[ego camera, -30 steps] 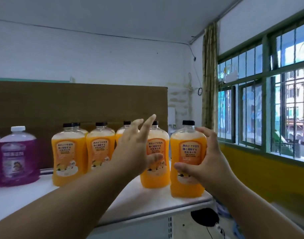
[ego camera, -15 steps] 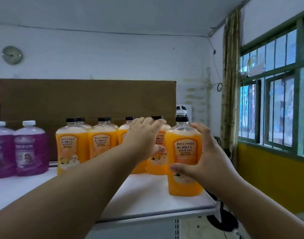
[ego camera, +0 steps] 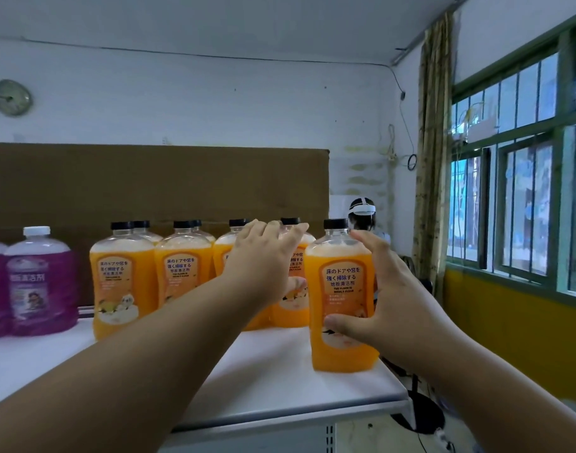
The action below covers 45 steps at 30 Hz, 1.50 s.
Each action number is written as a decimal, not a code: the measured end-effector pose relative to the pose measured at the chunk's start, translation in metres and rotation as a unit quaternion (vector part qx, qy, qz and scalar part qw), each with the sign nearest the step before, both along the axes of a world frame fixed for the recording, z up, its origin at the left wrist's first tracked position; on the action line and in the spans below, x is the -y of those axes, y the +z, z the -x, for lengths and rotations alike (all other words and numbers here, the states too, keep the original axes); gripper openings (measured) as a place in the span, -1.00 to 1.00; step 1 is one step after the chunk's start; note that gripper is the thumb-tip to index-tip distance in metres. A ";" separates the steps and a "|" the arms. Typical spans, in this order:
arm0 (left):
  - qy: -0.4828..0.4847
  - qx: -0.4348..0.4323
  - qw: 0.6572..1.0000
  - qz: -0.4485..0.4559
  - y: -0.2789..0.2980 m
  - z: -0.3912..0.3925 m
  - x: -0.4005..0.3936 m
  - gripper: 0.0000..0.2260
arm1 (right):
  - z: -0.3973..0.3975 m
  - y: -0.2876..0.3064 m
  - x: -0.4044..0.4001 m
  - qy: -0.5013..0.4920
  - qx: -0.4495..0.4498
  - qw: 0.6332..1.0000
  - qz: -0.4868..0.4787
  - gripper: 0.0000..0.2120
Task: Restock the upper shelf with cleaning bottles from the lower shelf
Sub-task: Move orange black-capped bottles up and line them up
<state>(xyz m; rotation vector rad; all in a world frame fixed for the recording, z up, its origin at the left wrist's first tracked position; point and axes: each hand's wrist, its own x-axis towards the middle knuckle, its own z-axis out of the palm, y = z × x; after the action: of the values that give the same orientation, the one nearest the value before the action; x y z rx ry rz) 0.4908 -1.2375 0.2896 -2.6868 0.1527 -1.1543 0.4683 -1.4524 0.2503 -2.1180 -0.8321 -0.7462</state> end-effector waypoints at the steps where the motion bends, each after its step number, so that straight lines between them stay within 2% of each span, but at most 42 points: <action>1: -0.004 0.010 1.000 0.003 0.000 0.006 0.000 -0.22 | -0.001 0.000 -0.001 -0.004 -0.002 1.000 -0.001 0.06; 4: -0.047 0.055 0.996 0.047 -0.003 0.031 -0.010 -0.39 | -0.003 0.000 -0.006 -0.015 -0.002 1.000 -0.014 0.06; 5: -0.062 0.042 0.994 0.077 -0.006 0.043 -0.016 -0.46 | -0.004 0.000 -0.010 -0.016 0.000 1.000 -0.015 0.06; 7: -0.075 -0.039 0.987 0.136 -0.016 0.069 -0.033 -0.54 | -0.005 0.002 -0.020 -0.017 0.001 1.000 -0.014 0.06; 9: -0.059 -0.135 0.975 0.163 -0.029 0.094 -0.052 -0.54 | -0.004 0.003 -0.037 -0.015 0.000 1.000 -0.016 0.05; 11: -0.029 -0.188 0.968 0.162 -0.040 0.114 -0.077 -0.52 | 0.000 0.004 -0.059 -0.007 -0.001 1.000 -0.019 0.03; 19: 0.047 -0.275 0.942 0.187 -0.056 0.167 -0.193 -0.36 | 0.031 0.008 -0.179 0.016 -0.010 1.000 -0.011 -0.08; 21: 0.053 -0.285 0.939 0.185 -0.058 0.171 -0.214 -0.36 | 0.039 0.008 -0.210 0.023 -0.013 1.000 -0.013 -0.09; 26: 0.094 -0.301 0.938 0.140 -0.060 0.172 -0.241 -0.19 | 0.050 0.008 -0.270 0.012 -0.010 1.000 -0.013 -0.08; 36: 0.077 -0.307 0.942 0.108 -0.068 0.169 -0.243 -0.28 | 0.058 0.006 -0.295 -0.050 0.003 0.999 0.015 -0.06; 45: 0.077 -0.312 0.938 0.132 -0.066 0.172 -0.242 -0.33 | 0.059 0.006 -0.296 -0.037 -0.007 0.999 0.004 -0.08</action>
<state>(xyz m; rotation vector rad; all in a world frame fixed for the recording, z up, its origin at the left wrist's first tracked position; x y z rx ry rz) 0.3185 -0.9959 0.2232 -3.1413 -0.1280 -0.2584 0.4095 -1.1566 0.2558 -2.1680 -0.7541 -0.7663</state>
